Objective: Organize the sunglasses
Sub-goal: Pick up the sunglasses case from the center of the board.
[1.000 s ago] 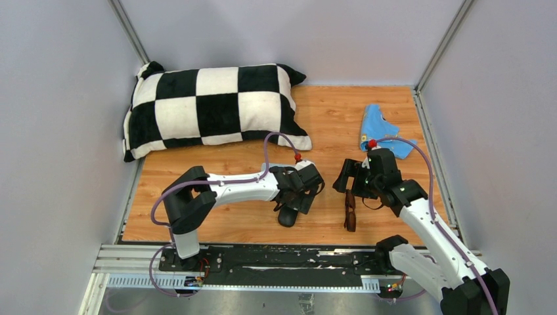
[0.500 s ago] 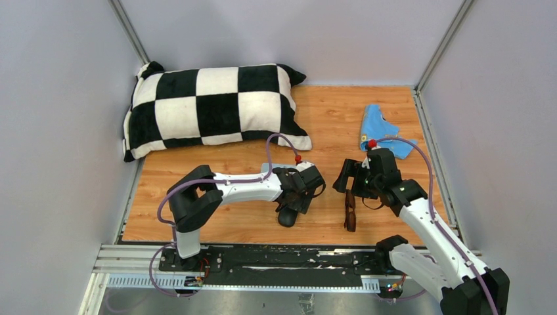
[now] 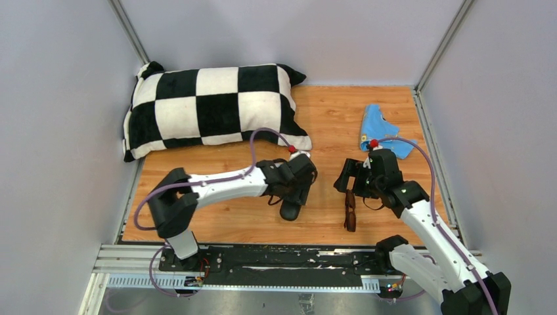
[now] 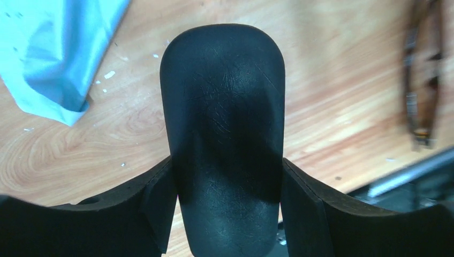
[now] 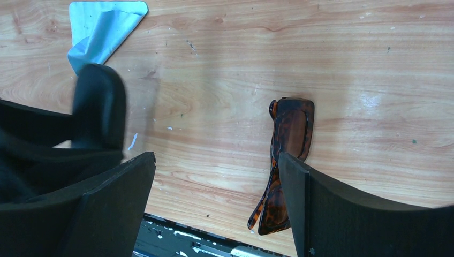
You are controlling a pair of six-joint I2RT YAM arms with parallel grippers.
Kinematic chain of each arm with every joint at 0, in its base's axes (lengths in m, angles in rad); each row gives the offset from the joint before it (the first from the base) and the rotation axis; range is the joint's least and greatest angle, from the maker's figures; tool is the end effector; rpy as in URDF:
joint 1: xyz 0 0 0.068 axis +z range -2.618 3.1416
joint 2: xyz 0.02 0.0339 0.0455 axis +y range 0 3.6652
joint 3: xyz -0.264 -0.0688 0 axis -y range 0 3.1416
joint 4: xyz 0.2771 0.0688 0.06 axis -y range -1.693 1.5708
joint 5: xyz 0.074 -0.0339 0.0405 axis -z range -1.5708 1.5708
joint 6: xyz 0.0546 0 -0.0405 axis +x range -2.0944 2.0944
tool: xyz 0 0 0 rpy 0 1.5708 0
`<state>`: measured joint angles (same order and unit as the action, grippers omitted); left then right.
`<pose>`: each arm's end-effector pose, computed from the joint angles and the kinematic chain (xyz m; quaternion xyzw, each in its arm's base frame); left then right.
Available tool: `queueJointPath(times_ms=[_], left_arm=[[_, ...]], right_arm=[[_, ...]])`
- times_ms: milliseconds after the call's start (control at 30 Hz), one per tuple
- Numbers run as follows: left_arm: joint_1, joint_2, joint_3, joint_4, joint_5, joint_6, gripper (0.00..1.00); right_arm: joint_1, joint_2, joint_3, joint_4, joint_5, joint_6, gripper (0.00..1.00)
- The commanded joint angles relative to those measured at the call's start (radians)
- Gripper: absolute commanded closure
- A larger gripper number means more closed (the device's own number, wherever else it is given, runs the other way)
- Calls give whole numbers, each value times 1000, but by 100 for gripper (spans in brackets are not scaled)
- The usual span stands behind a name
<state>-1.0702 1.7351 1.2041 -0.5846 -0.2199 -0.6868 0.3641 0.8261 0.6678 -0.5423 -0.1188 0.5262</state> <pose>0.1969 -0.3351 0.1710 0.1602 0.9553 -0.1044 0.2254 0.2053 0.0852 0.2405 0.0483 0.9043 0.2298 0.3566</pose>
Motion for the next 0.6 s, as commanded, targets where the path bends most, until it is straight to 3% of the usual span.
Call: queueJointPath(times_ms=[0,67,133,233,333,433,567], left_arm=[[94,-191,-60,141,224,22,57],[112,-268,-65,196,347,41,62],[114,-313,-41,205,409,65,64],[130,-342,-3,196,466,81,76],[167,-364,-20,261,571,56,86],[202,-385,-66,375,674,3,100],[225,-393,-92,466,736,-42,100]], right_arm=[[-10,-17,14,-16,20,-40,8],[-73,-8,47,-30,-44,-70,7],[-176,-2,72,-5,-239,-90,7],[-283,-11,86,135,-578,-67,6],[-294,-39,83,346,-793,39,6],[-294,-70,30,637,-905,214,4],[-294,-43,-40,983,-991,450,1]])
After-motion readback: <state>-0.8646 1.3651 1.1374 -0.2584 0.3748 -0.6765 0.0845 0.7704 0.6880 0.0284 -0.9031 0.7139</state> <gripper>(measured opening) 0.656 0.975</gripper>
